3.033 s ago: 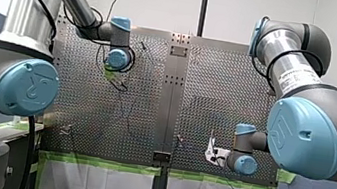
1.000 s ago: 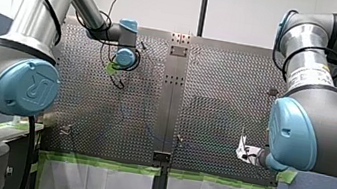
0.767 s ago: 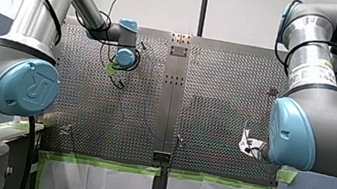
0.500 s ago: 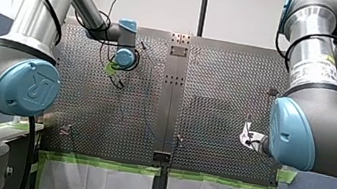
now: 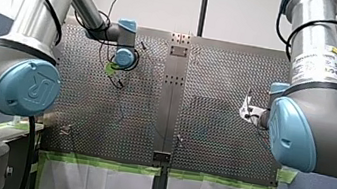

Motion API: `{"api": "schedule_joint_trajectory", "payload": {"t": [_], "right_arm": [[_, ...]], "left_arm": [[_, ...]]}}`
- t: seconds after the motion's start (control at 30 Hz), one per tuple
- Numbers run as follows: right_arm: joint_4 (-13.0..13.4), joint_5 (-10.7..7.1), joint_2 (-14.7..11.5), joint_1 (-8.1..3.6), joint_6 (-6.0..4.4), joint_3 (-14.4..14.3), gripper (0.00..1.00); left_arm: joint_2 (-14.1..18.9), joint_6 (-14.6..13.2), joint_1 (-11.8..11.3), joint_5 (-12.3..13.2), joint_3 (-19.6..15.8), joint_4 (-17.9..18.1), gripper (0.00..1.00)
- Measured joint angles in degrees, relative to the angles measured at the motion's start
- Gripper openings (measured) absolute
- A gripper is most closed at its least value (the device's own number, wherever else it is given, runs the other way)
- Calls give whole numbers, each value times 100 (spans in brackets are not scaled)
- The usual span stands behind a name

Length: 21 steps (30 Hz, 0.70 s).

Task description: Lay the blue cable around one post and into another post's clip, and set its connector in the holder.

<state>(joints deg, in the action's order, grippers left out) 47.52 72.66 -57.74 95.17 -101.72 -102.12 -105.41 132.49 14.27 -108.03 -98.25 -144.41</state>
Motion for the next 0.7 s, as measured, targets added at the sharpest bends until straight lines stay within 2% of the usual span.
{"api": "schedule_joint_trajectory", "payload": {"t": [0.1, 0.2, 0.33, 0.4, 0.53, 0.63, 0.7], "right_arm": [[-177, 105, -189, 28, 11, 89, 0], [-370, 274, -387, 38, 65, 122, 0], [-630, 520, -664, 41, 232, 139, 0], [-716, 584, -770, 42, 285, 140, 0], [-921, 774, -1032, 38, 484, 137, 0], [-958, 841, -1196, 13, 648, 141, 0], [-950, 855, -1213, -6, 704, 146, 0]], "left_arm": [[0, -14, -1, -2, 0, -3, 98], [0, -20, -1, -2, 0, -10, 98], [0, -12, -1, -4, 0, -39, 98], [0, -7, -2, -4, 0, -52, 98], [0, -10, -3, -28, 0, -72, 98], [0, -9, -3, -47, 1, -77, 98], [0, -10, -2, -52, 1, -88, 98]]}}
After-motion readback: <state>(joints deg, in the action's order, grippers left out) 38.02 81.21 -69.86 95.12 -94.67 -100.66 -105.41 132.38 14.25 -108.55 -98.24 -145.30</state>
